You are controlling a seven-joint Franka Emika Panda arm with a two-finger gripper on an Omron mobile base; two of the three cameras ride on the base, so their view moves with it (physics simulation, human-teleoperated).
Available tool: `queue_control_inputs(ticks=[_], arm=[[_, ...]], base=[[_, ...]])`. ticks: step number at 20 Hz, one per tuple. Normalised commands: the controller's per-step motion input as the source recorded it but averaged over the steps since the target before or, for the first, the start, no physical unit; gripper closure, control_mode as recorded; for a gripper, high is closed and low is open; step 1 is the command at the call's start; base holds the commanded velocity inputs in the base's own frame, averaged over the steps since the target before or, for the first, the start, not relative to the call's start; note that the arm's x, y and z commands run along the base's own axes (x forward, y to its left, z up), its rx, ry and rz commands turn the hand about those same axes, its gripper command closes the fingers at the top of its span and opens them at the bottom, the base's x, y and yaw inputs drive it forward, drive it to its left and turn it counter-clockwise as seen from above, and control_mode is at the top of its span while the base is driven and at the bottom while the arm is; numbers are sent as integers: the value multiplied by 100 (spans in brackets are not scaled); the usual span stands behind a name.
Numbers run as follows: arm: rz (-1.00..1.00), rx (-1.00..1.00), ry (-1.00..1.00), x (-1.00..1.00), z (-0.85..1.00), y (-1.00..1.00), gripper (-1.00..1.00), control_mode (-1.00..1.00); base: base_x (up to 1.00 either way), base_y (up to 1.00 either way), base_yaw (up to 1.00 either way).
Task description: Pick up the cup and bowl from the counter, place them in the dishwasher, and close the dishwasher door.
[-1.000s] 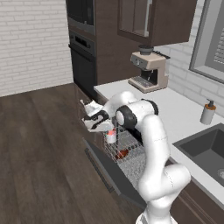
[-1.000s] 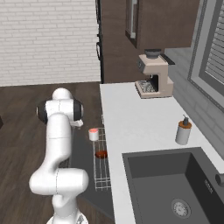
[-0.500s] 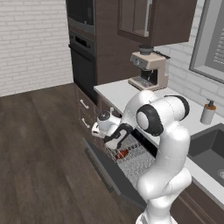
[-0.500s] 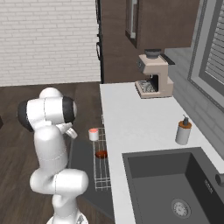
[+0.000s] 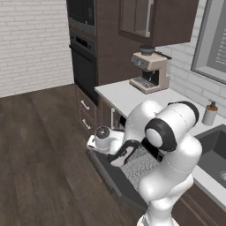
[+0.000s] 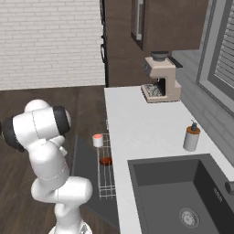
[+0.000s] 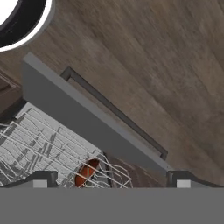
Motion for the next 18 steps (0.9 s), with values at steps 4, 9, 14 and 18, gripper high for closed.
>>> queue_control_inputs(ticks=[4,9,14,18], arm=[[0,-4,9,0,-4,44,-100,-100],[0,-11,0,0,-31,33,-100,-100],[0,-14,2,0,-33,57,-100,-100],[0,-12,5,0,-27,38,-100,-100]], base=[[0,0,0],[0,0,0],[0,0,0],[0,0,0]])
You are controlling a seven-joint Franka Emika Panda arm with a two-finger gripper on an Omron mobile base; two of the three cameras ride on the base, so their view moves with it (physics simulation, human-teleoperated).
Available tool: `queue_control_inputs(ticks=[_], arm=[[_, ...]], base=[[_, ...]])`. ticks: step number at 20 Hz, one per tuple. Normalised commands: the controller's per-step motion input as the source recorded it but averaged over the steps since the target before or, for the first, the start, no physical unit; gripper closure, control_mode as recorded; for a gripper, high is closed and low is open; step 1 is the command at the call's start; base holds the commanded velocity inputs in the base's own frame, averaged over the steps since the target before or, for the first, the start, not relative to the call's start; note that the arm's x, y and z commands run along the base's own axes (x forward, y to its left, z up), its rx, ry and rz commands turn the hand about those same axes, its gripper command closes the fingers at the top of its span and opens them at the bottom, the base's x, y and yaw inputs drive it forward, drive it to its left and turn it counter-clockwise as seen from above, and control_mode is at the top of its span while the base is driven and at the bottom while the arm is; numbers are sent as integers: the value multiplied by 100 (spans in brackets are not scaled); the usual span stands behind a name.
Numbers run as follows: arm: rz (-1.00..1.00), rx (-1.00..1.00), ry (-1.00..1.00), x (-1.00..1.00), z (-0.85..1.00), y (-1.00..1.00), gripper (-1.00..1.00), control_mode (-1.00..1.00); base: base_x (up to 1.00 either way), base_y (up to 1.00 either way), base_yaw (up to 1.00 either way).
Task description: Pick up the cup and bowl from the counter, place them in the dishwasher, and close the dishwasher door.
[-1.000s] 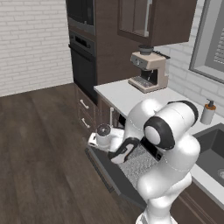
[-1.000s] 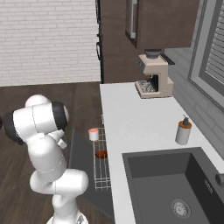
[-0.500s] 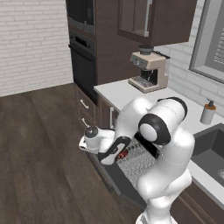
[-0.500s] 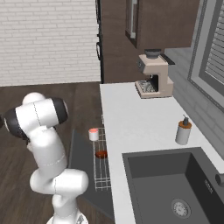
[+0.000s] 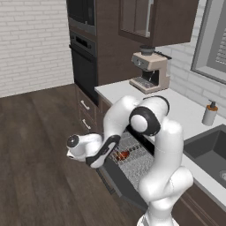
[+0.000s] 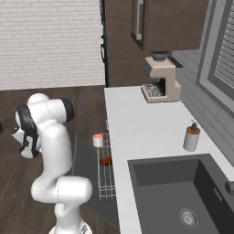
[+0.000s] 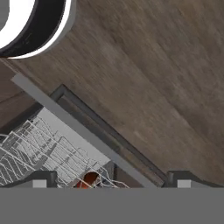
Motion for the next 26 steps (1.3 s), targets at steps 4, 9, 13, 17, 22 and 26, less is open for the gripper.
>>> queue_control_inputs(ticks=[4,9,13,17,22,26], arm=[[0,-14,6,0,-73,-14,-100,-100],[1,-25,9,9,-87,-2,-100,-100],[0,-26,19,32,-68,0,-100,-100],[0,-23,18,41,-56,0,-100,-100],[1,-25,16,38,-67,0,-100,-100],[5,-23,11,25,-75,-19,-100,-100]], base=[[0,0,0],[0,0,0],[0,0,0],[0,0,0],[0,0,0],[0,0,0]])
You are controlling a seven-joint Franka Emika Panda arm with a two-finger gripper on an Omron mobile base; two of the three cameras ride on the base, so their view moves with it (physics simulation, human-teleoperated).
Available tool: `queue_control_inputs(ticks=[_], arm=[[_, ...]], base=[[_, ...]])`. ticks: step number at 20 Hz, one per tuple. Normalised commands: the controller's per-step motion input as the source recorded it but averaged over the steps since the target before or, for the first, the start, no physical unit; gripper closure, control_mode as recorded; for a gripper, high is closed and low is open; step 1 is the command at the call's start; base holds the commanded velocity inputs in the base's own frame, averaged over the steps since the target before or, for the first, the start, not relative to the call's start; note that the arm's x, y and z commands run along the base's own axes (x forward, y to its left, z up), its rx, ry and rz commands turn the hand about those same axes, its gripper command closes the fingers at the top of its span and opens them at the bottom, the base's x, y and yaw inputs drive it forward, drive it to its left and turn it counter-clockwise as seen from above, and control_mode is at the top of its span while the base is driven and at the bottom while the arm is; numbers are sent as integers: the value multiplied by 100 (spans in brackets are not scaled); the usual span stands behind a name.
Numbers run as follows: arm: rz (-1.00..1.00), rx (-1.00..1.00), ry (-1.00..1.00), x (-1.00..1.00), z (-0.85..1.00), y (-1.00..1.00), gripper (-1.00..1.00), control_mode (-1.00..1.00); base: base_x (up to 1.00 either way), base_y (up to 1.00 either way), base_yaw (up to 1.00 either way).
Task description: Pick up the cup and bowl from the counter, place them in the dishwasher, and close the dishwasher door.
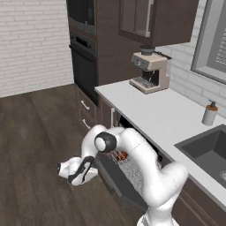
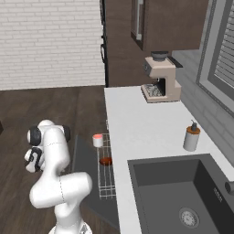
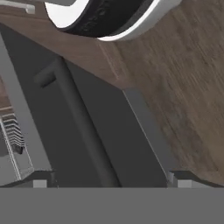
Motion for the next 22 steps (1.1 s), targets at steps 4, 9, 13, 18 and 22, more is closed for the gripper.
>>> queue_control_inputs(ticks=[4,9,13,18,22], arm=[[6,-20,4,17,-61,-23,-100,-100],[10,-11,1,2,-39,-63,-100,-100],[11,-7,1,8,-34,-71,-100,-100],[9,-6,2,14,-21,-70,-100,-100],[8,-1,0,-13,10,-100,-100,-100]], base=[[0,0,0],[0,0,0],[0,0,0],[0,0,0],[0,0,0]])
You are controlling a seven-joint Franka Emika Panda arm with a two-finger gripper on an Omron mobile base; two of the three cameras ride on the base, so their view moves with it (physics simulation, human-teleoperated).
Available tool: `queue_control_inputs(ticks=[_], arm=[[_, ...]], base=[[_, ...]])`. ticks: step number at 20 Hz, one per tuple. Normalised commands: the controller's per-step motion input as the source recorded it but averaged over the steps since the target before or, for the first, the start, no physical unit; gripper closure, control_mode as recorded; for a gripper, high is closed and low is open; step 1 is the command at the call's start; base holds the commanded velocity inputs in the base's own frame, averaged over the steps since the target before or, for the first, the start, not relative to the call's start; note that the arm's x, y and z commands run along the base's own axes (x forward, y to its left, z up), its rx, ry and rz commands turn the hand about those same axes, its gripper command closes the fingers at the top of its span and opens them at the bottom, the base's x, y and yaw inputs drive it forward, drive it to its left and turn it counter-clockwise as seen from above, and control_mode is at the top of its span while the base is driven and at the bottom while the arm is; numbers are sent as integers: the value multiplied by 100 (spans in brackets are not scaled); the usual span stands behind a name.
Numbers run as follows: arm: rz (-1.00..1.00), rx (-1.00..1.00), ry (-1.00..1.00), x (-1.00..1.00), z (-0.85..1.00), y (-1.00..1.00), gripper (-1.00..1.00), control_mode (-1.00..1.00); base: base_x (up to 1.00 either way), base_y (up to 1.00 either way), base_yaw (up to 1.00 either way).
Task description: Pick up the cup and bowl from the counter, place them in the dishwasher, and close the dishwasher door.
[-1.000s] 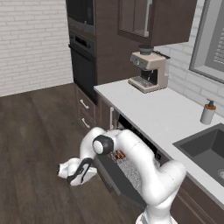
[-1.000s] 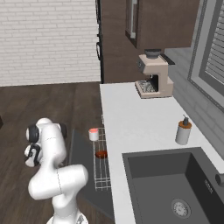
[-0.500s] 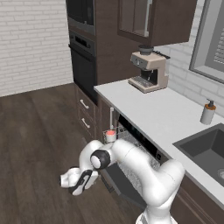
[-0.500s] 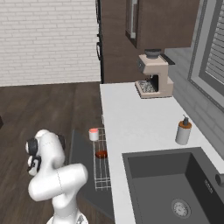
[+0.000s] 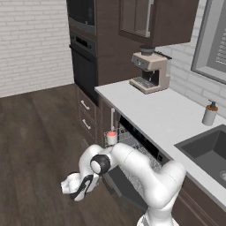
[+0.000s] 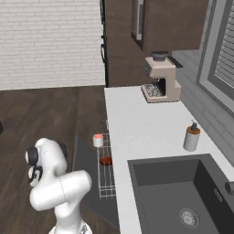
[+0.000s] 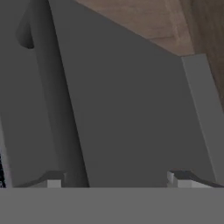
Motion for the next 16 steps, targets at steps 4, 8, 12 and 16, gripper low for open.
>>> queue_control_inputs(ticks=[4,8,12,16], arm=[[12,-4,0,-3,11,-100,-100,-100],[14,-7,0,-12,4,-100,-100,-100],[15,-14,0,-13,2,-100,-100,-100],[15,-16,6,0,0,-100,-100,-100]], base=[[0,0,0],[0,0,0],[0,0,0],[0,0,0]])
